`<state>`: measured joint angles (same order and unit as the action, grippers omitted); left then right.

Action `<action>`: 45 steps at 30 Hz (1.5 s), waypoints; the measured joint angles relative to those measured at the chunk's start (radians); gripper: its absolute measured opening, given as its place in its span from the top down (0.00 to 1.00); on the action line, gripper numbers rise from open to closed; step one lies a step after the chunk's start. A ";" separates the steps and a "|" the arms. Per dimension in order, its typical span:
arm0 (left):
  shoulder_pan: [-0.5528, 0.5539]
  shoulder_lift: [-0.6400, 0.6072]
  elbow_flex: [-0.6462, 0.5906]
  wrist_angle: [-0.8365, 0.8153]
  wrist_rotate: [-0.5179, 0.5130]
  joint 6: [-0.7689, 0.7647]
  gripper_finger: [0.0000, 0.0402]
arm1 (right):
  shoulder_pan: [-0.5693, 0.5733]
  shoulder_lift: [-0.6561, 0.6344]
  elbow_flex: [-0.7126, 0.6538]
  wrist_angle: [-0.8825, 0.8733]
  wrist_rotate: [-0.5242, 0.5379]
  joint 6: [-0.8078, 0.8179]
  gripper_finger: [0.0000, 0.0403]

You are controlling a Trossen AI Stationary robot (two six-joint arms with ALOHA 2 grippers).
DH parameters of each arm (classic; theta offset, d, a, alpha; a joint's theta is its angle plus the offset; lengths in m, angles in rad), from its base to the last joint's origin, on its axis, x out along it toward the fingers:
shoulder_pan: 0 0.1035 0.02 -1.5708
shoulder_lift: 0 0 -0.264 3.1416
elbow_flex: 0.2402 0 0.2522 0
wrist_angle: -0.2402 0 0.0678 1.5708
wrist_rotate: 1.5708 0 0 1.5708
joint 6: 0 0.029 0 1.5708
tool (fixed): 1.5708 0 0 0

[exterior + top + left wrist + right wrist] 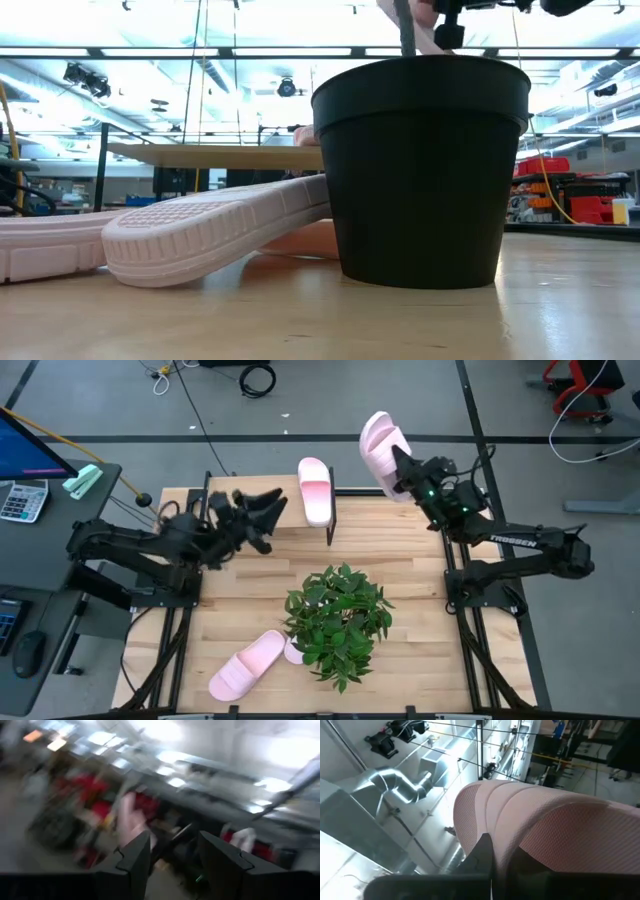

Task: Pick and place slides into the shelf
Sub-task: Put the pink slide on the shelf

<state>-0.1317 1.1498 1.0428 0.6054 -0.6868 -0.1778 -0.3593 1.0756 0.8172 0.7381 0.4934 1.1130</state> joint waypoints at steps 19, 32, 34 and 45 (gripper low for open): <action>0.374 -0.003 0.000 0.027 0.476 0.009 0.57 | 0.164 0.391 0.722 -0.186 -0.019 -0.364 0.98; 0.377 0.004 0.000 0.056 0.506 0.065 0.55 | 0.181 0.520 0.740 -0.281 -0.015 -0.268 0.98; 0.377 0.006 0.000 0.041 0.497 0.067 0.53 | 0.182 0.520 0.739 -0.280 -0.020 -0.267 0.98; 0.417 0.044 -0.001 0.032 0.435 0.003 0.42 | 0.181 0.498 0.739 -0.280 -0.032 -0.278 0.98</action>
<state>0.2855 1.1941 1.0417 0.6375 -0.2516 -0.1746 -0.1780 1.5737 1.5566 0.4582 0.4615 0.8355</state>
